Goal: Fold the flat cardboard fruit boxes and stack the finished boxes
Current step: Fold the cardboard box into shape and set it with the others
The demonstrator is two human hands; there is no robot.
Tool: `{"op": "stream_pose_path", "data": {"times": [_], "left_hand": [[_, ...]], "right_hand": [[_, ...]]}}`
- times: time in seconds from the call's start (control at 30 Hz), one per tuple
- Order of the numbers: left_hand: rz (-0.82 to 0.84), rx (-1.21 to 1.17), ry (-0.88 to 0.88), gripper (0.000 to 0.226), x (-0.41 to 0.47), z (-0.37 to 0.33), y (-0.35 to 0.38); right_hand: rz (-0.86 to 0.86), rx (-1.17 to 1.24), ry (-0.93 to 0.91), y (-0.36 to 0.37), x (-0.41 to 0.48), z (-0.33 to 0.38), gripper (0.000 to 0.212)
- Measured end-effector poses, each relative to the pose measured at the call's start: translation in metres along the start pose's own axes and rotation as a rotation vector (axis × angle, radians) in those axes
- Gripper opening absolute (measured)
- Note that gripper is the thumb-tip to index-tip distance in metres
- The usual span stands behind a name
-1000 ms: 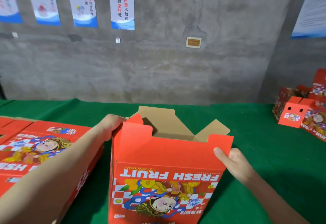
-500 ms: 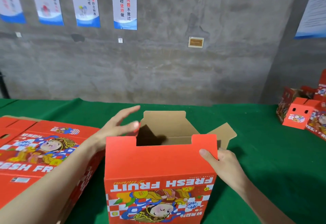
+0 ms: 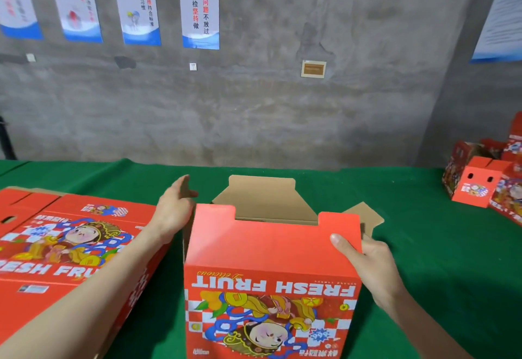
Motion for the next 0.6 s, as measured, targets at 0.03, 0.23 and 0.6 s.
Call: {"op": "stream_pose_path", "data": {"times": [0.03,0.23,0.6], "left_hand": [[-0.053,-0.028,-0.018,0.067,0.001,0.004,-0.005],[-0.094,0.090,0.080,0.069,-0.008,-0.004,0.005],[-0.089,-0.127,0.039,0.060,-0.014,0.008,-0.003]], "right_hand": [[-0.038,-0.013,0.000,-0.002,-0.001,0.000,0.014],[-0.023,-0.253,0.055,0.000,0.000,-0.005,0.010],[0.236,-0.601,-0.071,0.018,0.008,0.012,0.040]]}}
Point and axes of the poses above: each hand's wrist, its own x-axis towards the middle knuckle, its own y-axis out of the palm, z = x × y, the point moved 9 cm from there along x, towards the middle knuckle, and after that the axes turned 9 degrees about -y, right-handed, at the moved point
